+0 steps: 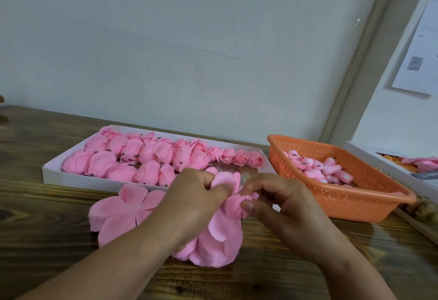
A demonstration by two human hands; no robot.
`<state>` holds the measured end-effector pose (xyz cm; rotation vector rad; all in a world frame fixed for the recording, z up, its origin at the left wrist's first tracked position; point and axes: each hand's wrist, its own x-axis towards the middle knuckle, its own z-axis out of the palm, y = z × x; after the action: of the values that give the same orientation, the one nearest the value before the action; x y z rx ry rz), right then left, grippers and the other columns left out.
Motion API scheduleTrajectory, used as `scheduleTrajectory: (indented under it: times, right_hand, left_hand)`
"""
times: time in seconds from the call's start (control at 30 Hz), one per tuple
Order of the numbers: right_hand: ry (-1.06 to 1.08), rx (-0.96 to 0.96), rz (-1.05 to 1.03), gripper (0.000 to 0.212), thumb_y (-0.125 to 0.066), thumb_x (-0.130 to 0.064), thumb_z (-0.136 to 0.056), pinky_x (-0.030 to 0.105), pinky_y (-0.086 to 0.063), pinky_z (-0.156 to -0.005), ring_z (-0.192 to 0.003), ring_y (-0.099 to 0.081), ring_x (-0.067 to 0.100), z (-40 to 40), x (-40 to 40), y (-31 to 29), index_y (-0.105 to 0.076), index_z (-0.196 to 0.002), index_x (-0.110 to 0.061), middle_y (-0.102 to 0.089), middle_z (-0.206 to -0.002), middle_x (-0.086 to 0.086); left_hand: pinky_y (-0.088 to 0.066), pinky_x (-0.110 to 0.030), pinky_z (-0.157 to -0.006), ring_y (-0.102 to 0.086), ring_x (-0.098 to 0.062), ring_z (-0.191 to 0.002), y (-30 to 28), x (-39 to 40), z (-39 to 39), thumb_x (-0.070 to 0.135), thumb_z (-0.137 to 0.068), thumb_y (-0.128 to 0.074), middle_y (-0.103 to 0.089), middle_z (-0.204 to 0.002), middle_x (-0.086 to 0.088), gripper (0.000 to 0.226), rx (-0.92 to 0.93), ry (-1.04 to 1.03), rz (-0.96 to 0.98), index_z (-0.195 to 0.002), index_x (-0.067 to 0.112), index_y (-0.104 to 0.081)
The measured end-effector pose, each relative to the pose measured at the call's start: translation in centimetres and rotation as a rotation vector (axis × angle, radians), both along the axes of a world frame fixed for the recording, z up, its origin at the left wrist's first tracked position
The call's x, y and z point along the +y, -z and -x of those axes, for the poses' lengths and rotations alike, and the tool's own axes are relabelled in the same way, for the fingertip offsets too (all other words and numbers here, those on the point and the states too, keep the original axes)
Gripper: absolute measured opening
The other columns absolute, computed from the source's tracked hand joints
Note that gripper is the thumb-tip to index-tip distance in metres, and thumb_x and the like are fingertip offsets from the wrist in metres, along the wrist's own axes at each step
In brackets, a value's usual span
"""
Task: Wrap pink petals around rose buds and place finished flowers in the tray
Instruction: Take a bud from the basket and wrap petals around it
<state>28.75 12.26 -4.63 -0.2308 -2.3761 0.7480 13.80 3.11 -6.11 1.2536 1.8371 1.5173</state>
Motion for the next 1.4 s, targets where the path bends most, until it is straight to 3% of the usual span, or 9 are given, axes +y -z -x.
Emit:
scheduleTrajectory:
  times: [0.17, 0.23, 0.4, 0.63, 0.73, 0.83, 1.03, 1.2, 1.4]
  right_hand:
    - [0.036, -0.059, -0.010, 0.012, -0.065, -0.013, -0.082, 0.025, -0.041, -0.058, -0.063, -0.051, 0.014, 0.0, 0.2, 0.0, -0.066, -0.080, -0.024, -0.062, -0.077, 0.001]
    - [0.050, -0.058, -0.021, 0.022, -0.066, -0.008, -0.084, 0.023, -0.041, -0.057, -0.062, -0.050, 0.015, 0.0, 0.3, 0.0, -0.065, -0.080, -0.029, -0.062, -0.077, 0.002]
    - [0.110, -0.032, -0.015, 0.024, -0.067, -0.006, -0.084, 0.018, -0.039, -0.055, -0.061, -0.050, 0.009, 0.2, 0.2, 0.2, -0.064, -0.081, -0.030, -0.062, -0.074, -0.003]
    - [0.104, -0.054, 0.098, 0.022, -0.066, -0.007, -0.085, 0.034, -0.045, -0.059, -0.064, -0.053, 0.025, 0.2, 0.0, -0.1, -0.064, -0.092, -0.027, -0.061, -0.076, 0.011]
    - [0.055, -0.024, 0.204, 0.012, -0.064, -0.004, -0.085, 0.027, -0.045, -0.057, -0.061, -0.052, 0.014, 0.0, 0.1, -0.3, -0.066, -0.083, -0.015, -0.061, -0.069, 0.006]
    - [0.051, 0.010, 0.257, 0.011, -0.063, -0.003, -0.086, 0.028, -0.045, -0.057, -0.062, -0.054, 0.014, 0.0, 0.1, -0.4, -0.066, -0.083, -0.014, -0.060, -0.068, 0.003]
    - [0.048, 0.069, 0.293, 0.021, -0.063, 0.001, -0.085, 0.017, -0.043, -0.055, -0.061, -0.054, 0.007, 0.3, 0.0, -0.3, -0.064, -0.079, -0.019, -0.060, -0.064, -0.007]
    - [0.031, 0.063, 0.286, 0.019, -0.063, 0.002, -0.085, 0.017, -0.042, -0.054, -0.060, -0.052, 0.006, 0.5, -0.2, -0.2, -0.064, -0.080, -0.017, -0.058, -0.063, -0.009]
    - [0.046, 0.073, 0.304, 0.014, -0.063, 0.001, -0.085, 0.029, -0.045, -0.056, -0.061, -0.054, 0.015, 0.9, -0.4, 0.0, -0.064, -0.078, -0.011, -0.060, -0.066, 0.005]
  left_hand:
    - [-0.027, -0.010, -0.041, -0.032, -0.002, -0.037, -0.5, -0.5, -0.8, 0.039, -0.096, -0.048, -0.032, -0.037, 0.012, 0.054, 0.172, 0.080, 0.041, -0.045, 0.021, -0.047]
    - [-0.033, -0.015, -0.048, -0.037, -0.003, -0.043, -0.8, -0.7, -0.9, 0.045, -0.097, -0.040, -0.038, -0.044, 0.012, 0.055, 0.184, 0.129, 0.063, -0.049, 0.021, -0.053]
    - [-0.043, -0.038, -0.068, -0.045, -0.015, -0.063, -1.5, -1.1, -1.0, 0.065, -0.087, -0.023, -0.048, -0.069, -0.023, 0.078, 0.164, 0.187, 0.117, -0.076, -0.005, -0.054]
    - [-0.042, -0.032, -0.067, -0.046, -0.018, -0.064, -1.3, -1.1, -0.9, 0.069, -0.083, -0.021, -0.048, -0.069, -0.012, 0.083, 0.140, 0.193, 0.109, -0.080, -0.006, -0.054]
    - [-0.054, -0.038, -0.085, -0.068, -0.028, -0.088, -1.2, -0.8, -0.9, 0.062, -0.090, -0.025, -0.071, -0.089, -0.018, 0.077, -0.095, 0.259, 0.118, -0.094, -0.002, -0.068]
    - [-0.054, -0.030, -0.071, -0.070, -0.022, -0.080, -1.5, -0.8, -0.5, 0.045, -0.095, -0.043, -0.074, -0.082, -0.011, 0.052, -0.322, 0.359, 0.107, -0.081, 0.007, -0.075]
    - [-0.043, -0.014, -0.049, -0.054, -0.004, -0.051, -1.6, -0.7, -0.6, 0.007, -0.088, -0.056, -0.058, -0.054, 0.009, 0.021, -0.244, 0.240, 0.107, -0.071, -0.005, -0.061]
    - [-0.034, -0.011, -0.044, -0.042, -0.002, -0.047, -0.8, -0.3, -0.7, 0.017, -0.091, -0.059, -0.048, -0.046, 0.014, 0.039, -0.045, 0.101, 0.054, -0.052, 0.018, -0.061]
    - [-0.033, -0.009, -0.043, -0.043, 0.004, -0.043, -0.1, -0.1, -0.8, 0.016, -0.089, -0.062, -0.049, -0.046, 0.017, 0.023, 0.141, -0.019, -0.065, -0.067, 0.023, -0.056]
